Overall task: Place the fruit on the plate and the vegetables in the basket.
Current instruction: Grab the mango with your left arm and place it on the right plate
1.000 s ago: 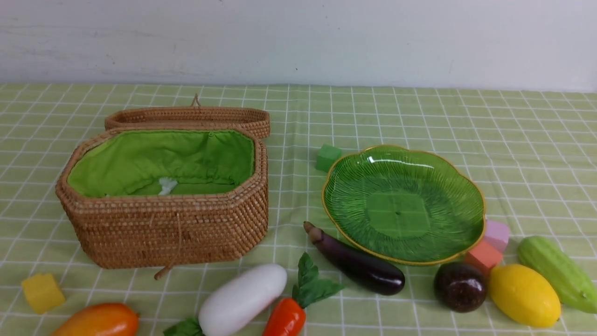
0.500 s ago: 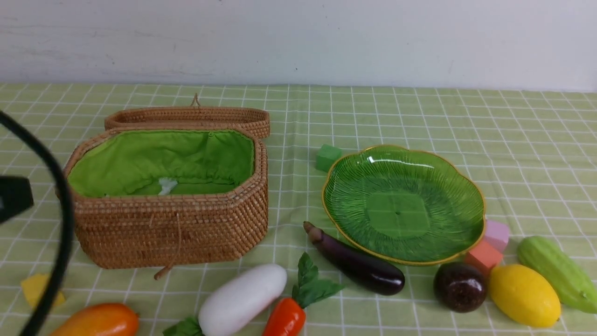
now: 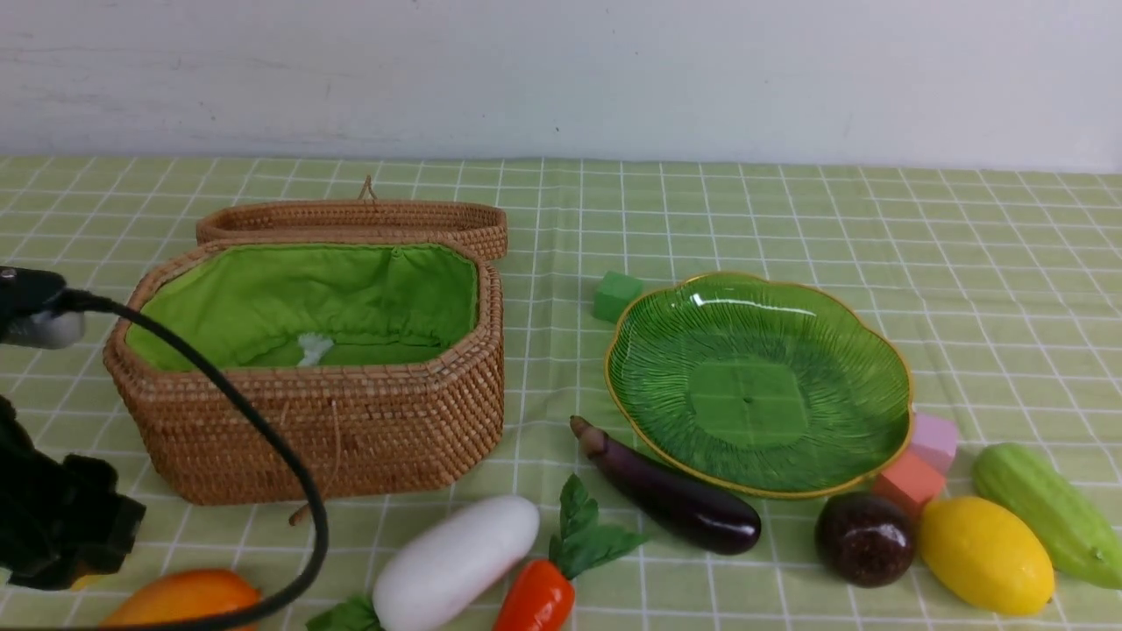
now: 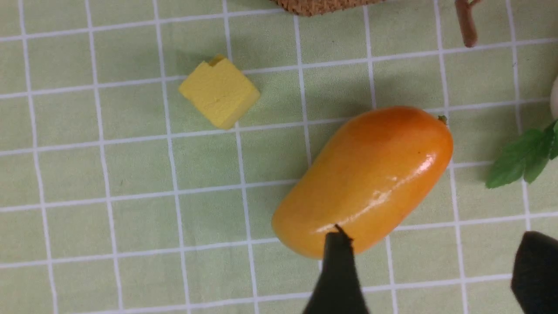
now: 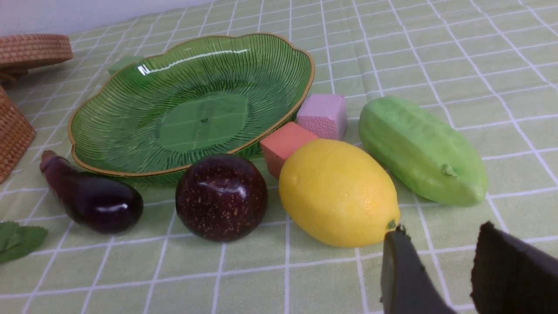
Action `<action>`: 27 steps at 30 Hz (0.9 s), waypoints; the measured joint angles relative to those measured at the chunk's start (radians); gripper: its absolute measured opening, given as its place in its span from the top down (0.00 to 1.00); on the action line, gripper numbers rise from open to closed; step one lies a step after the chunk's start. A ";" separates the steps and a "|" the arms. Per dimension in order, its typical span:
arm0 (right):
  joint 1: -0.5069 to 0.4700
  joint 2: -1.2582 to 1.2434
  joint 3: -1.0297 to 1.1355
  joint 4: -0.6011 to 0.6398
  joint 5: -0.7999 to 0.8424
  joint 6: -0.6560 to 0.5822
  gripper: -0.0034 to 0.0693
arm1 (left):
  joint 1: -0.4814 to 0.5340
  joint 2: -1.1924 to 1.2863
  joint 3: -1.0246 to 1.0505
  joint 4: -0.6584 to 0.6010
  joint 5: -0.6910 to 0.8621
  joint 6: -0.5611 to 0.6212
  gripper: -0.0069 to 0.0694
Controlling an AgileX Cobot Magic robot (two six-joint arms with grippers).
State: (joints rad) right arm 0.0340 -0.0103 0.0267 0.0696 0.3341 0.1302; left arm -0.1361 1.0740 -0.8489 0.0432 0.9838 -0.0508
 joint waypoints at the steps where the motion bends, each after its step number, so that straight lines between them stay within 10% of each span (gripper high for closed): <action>1: 0.000 0.000 0.000 0.000 0.000 0.000 0.62 | 0.000 0.015 0.000 0.000 -0.010 0.013 0.14; 10: 0.000 0.000 0.000 0.000 0.000 0.000 0.62 | 0.000 0.162 0.000 0.064 -0.044 0.324 0.03; 27: 0.000 0.000 0.000 0.000 0.000 0.000 0.62 | 0.000 0.315 0.133 -0.013 -0.309 0.413 0.05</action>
State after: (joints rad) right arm 0.0340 -0.0103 0.0267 0.0696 0.3341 0.1302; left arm -0.1361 1.3887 -0.7157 0.0298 0.6749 0.3618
